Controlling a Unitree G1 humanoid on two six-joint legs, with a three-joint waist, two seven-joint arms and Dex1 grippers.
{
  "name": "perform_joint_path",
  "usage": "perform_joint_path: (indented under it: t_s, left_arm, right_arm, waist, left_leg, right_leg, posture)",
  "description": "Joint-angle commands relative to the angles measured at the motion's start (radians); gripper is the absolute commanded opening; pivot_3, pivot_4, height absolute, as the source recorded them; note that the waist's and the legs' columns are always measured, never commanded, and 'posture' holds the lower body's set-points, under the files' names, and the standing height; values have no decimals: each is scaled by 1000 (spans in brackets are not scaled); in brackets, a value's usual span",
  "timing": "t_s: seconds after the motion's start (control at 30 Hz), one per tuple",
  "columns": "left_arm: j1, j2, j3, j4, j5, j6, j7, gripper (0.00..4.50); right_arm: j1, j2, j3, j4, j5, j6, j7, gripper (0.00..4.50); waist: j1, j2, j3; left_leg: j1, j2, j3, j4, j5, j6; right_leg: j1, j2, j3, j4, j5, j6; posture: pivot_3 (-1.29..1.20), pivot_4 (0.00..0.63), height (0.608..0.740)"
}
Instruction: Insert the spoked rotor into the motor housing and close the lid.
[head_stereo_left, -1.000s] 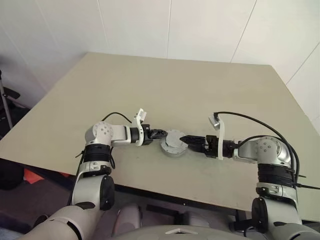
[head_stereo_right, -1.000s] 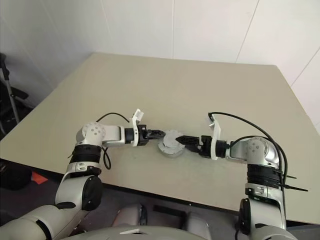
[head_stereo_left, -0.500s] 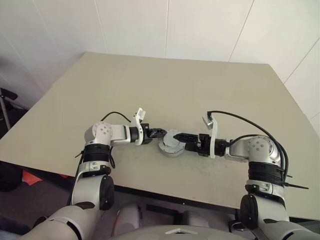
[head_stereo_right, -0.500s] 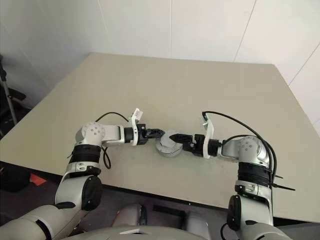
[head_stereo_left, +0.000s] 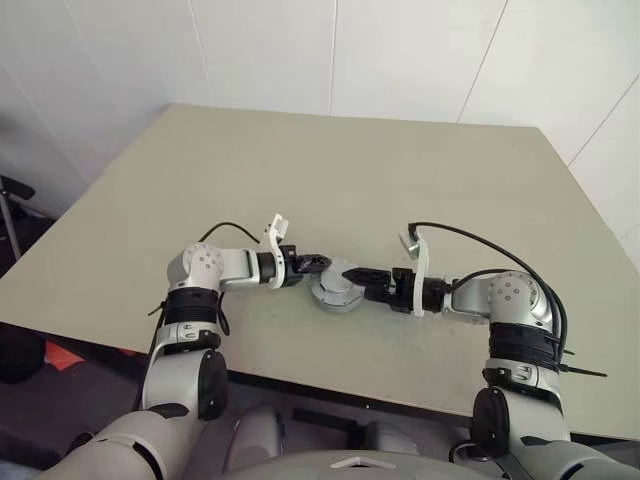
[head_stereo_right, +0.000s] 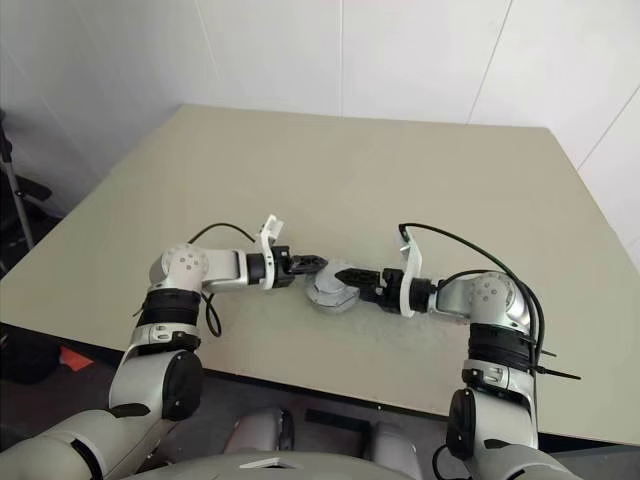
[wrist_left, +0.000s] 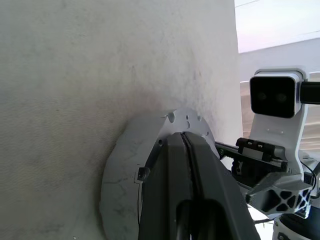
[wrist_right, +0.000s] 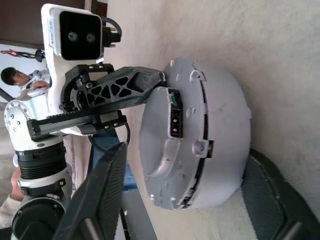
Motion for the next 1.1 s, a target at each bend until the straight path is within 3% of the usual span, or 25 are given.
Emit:
perform_joint_path:
  t_s: [0.03, 0.1, 0.13, 1.1]
  left_arm:
    - [-13, 3, -7, 5, 4, -6, -7, 0]
    - [-12, 4, -9, 6, 5, -8, -9, 0]
    - [-13, 4, -10, 8, 6, -9, -10, 0]
    - [6, 3, -36, -4, 13, -28, -26, 0]
  right_arm:
    - [-29, 8, 13, -6, 24, -11, 25, 2643]
    - [-30, 3, 18, -2, 19, -17, 32, 2109]
    - [-31, 0, 21, -2, 18, -21, 36, 2061]
    - [-59, 16, -6, 36, 11, -56, 21, 2060]
  waist:
    - [1, 0, 0]
    - [1, 0, 0]
    - [1, 0, 0]
    - [2, 0, 0]
  left_leg:
    - [-1, 0, 0, 0, 0, 0]
    - [-1, 0, 0, 0, 0, 0]
    - [-1, 0, 0, 0, 0, 0]
    - [-1, 0, 0, 0, 0, 0]
  right_leg:
    - [-1, 0, 0, 0, 0, 0]
    - [-1, 0, 0, 0, 0, 0]
    - [0, 0, 0, 0, 0, 0]
    - [0, 0, 0, 0, 0, 0]
  posture:
    - [0, 0, 740]
    - [0, 0, 740]
    - [0, 0, 740]
    - [0, 0, 740]
